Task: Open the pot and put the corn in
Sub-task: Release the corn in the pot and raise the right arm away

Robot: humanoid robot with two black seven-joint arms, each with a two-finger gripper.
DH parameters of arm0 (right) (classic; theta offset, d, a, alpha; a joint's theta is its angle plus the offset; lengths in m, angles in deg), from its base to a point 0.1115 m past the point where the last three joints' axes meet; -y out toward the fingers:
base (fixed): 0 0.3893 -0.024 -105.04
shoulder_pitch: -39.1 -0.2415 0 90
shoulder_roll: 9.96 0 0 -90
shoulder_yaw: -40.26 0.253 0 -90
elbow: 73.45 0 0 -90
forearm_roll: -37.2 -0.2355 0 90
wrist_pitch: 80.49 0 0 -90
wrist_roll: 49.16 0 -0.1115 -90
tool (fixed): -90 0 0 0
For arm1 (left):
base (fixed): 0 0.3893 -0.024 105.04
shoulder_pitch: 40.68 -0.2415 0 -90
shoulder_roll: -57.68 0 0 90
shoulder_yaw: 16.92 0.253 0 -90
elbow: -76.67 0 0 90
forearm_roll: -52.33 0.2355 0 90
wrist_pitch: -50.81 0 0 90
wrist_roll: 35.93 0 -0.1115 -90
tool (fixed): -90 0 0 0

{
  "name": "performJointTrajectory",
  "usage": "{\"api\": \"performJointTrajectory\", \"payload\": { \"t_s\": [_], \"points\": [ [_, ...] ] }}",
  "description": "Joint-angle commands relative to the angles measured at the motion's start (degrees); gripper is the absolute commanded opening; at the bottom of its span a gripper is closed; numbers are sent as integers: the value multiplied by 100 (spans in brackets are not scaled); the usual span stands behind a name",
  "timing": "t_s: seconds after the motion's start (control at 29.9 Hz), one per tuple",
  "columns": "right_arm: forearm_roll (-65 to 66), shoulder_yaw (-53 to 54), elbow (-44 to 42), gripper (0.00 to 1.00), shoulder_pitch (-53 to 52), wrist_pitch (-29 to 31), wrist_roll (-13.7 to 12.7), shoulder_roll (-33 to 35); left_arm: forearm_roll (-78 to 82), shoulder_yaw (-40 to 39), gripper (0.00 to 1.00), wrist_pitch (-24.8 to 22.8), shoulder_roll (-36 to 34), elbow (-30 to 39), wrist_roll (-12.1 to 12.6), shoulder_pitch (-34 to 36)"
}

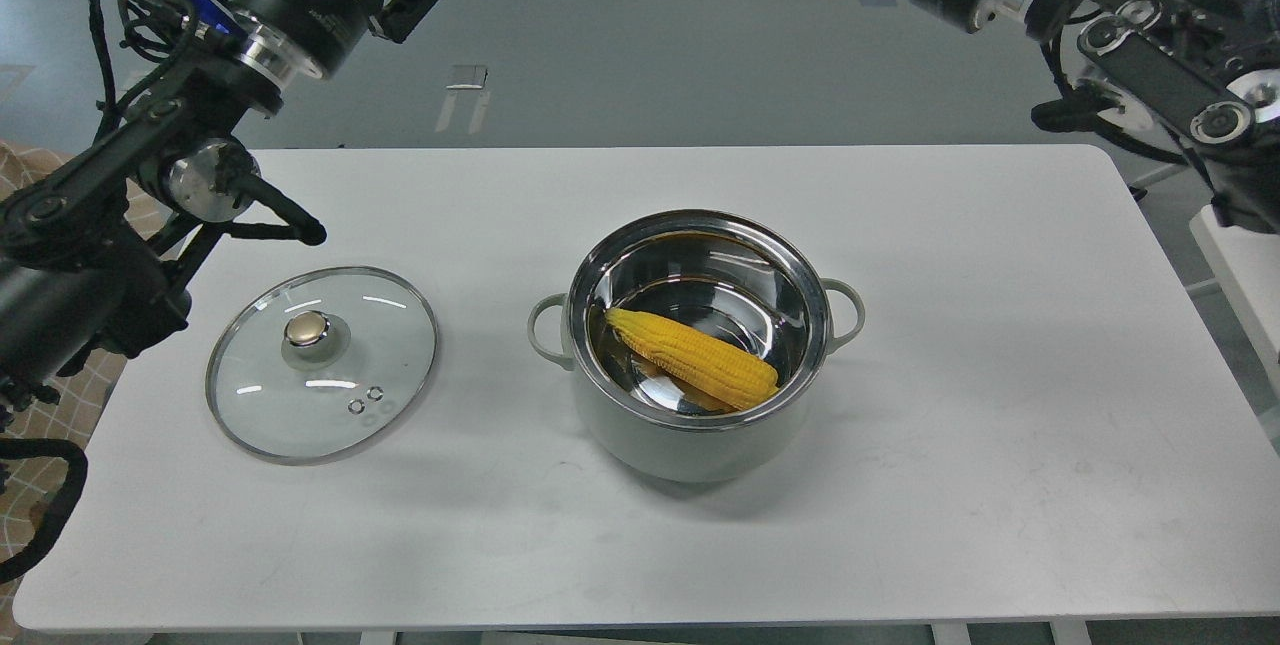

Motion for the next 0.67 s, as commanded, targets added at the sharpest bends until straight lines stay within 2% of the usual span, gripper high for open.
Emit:
{"api": "performJointTrajectory", "payload": {
  "t_s": [0.0, 0.17, 0.37, 0.63],
  "points": [
    [-682, 858, -28, 100, 781, 3, 0, -188, 14, 23, 98, -111, 257, -310, 5, -107],
    [-1097, 1272, -283, 100, 1239, 21, 0, -522, 5, 32, 98, -401, 670, -776, 5, -257],
    [-1097, 1510, -424, 100, 1503, 12, 0, -830, 14, 41, 98, -428, 1058, -1190, 13, -398],
    [-1097, 1554, -433, 100, 1512, 12, 0, -857, 76, 24, 98, -437, 1146, -1234, 48, -556]
  ]
}}
